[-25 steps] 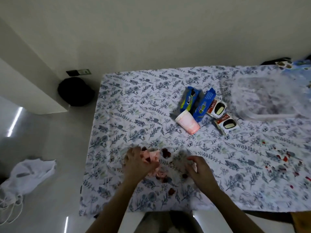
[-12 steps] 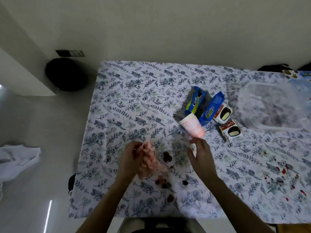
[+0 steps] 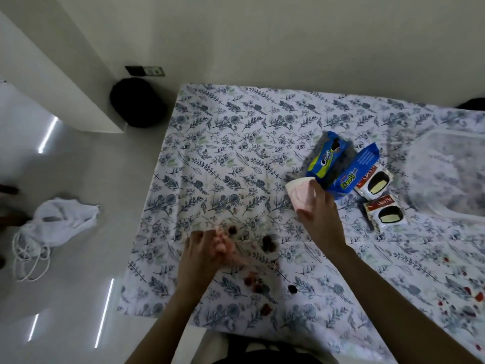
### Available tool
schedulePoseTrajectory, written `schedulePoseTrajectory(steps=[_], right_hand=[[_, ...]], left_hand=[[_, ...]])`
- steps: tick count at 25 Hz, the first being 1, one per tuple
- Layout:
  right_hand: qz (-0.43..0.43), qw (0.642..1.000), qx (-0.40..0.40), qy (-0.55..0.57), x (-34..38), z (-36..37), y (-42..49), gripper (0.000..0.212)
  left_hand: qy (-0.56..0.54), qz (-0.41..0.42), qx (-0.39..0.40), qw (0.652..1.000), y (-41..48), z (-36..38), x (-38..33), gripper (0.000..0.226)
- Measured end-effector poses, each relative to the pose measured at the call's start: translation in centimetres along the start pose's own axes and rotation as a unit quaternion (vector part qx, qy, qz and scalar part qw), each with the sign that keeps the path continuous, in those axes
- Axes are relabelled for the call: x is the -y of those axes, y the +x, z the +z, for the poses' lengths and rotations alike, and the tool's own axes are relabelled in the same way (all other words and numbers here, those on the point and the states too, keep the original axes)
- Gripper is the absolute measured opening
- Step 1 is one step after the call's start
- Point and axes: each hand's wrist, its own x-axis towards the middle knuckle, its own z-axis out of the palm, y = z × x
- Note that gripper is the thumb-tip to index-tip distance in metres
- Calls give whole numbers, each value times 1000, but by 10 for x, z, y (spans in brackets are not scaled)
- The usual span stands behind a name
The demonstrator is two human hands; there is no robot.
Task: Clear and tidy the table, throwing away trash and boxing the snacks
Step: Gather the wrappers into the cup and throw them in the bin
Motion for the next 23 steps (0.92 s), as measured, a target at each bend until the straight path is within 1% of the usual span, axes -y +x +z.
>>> schedulePoseTrajectory(steps=[1,3,5,7,10,11,12,13,15,17,18,19,21,22,23], right_hand=[[-5,1000,14,10,0,-2,-2,86],[-5,999,42,31,-3,-4,-9,95],[7,997,51,49,-11,-4,-22,99],[21,997,50,61,-20,-5,-38,97],[36,997,38,53,-31,-6,-60,91],[42,997,35,45,-35,-6,-67,89],[45,997,36,41,-38,-6,-71,88],[48,997,37,42,-40,-6,-74,88],[52,996,40,58,-44,-6,-77,88],[61,995,40,74,-42,-7,-75,88],[63,994,42,83,-40,-8,-74,88],[63,993,44,93,-37,-8,-72,87],[59,990,47,118,-31,-8,-68,83],[61,988,47,133,-28,-7,-66,82],[61,986,51,145,-24,-7,-64,80]], left_hand=[[-53,-10,-23,998,2,-2,-3,42],[-142,-12,-64,988,6,-8,-15,34],[-168,16,-65,983,5,-9,-37,33],[-128,54,-16,990,-2,4,-60,39],[3,53,94,994,-14,39,-78,73],[27,54,101,993,-17,46,-79,77],[25,55,94,994,-19,50,-78,72],[6,59,77,995,-18,52,-75,63],[-54,57,50,996,-13,46,-72,44],[-124,33,1,992,-8,34,-68,34],[-186,8,-20,982,-7,25,-68,27],[-273,-31,-31,961,-6,15,-68,20],[-424,-112,-34,898,-6,2,-68,10],[-450,-135,-36,882,-5,1,-64,9],[-462,-150,-29,874,-6,0,-65,9]])
